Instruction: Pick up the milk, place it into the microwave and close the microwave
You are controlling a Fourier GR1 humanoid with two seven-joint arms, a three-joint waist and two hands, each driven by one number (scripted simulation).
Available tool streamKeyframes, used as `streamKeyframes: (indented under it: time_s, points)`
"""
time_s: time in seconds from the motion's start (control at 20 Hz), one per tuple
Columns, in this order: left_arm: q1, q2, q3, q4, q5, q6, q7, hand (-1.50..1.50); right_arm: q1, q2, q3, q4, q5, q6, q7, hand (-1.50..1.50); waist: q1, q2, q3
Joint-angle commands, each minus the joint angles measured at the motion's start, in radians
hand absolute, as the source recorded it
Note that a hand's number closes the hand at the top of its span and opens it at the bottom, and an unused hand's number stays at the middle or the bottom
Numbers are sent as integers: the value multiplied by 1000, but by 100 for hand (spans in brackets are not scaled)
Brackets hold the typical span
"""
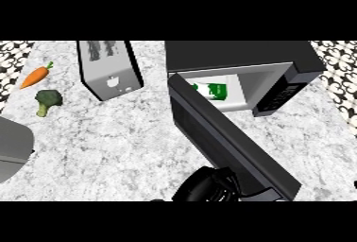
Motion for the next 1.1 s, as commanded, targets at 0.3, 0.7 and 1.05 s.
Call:
streamKeyframes:
  time_s: [0.3,0.7,1.05]
  points:
    - [-150,-32,-39,11,143,234,-17,150,2,-67,16,-131,-75,46,72,-150,-54,10,-3]
    - [-319,-33,31,96,259,317,-27,150,6,-90,3,-186,-150,34,118,-150,-93,20,-1]
    - [-439,-33,82,182,365,342,-49,150,8,-101,20,-233,-170,5,170,-150,-116,33,-1]
